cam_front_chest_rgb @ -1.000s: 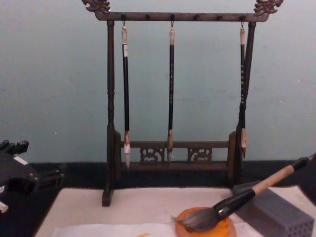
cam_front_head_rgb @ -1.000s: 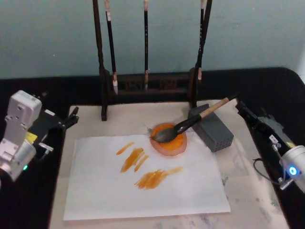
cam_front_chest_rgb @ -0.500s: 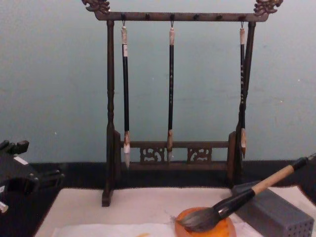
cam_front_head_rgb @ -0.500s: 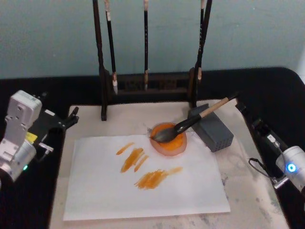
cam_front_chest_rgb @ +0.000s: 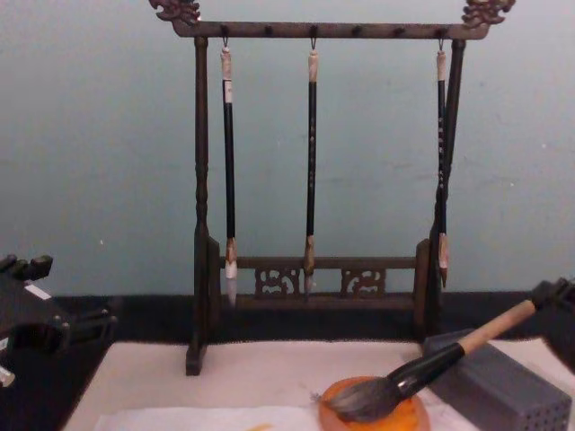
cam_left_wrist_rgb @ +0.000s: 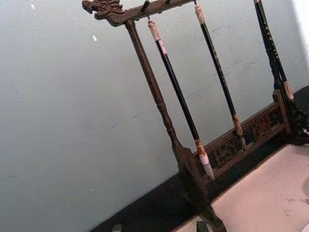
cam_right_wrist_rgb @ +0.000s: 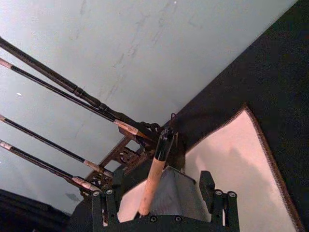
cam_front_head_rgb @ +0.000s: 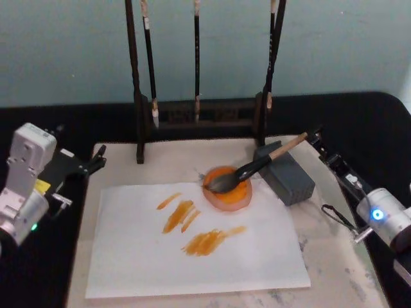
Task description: Pick up the brush from the inkstone, write on the paper, then place the brush back to its original position.
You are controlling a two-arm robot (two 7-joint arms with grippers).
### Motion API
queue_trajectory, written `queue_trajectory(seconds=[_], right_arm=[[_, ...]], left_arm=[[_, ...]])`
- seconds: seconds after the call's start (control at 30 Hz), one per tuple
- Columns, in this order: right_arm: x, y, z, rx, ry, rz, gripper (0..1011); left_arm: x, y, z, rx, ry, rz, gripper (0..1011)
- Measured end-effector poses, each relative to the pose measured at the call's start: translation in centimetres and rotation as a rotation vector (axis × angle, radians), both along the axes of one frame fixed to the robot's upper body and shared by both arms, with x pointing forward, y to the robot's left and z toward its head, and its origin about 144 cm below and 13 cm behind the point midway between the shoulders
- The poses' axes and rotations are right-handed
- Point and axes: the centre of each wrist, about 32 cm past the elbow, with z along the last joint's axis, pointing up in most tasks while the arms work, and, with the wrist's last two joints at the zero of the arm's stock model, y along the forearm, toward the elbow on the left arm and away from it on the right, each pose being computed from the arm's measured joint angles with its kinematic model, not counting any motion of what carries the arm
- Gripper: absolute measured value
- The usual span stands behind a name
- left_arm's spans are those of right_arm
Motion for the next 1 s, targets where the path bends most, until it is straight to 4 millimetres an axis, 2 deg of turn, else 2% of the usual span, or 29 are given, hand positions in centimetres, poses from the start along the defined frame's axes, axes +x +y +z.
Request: queue_trajectory(seconds=[0.5,1.0], right_arm=[[3.2,1.3,-1.2,0.047,-0.013,0.019,1000],[4.9,1.9,-1.5,0.046,-0.016,0.029,1000]], left_arm=[[0.0,0.0,0.0,0.000,0.000,0.000,1001],[0.0,0.0,0.0,0.000,0.000,0.000,1001]])
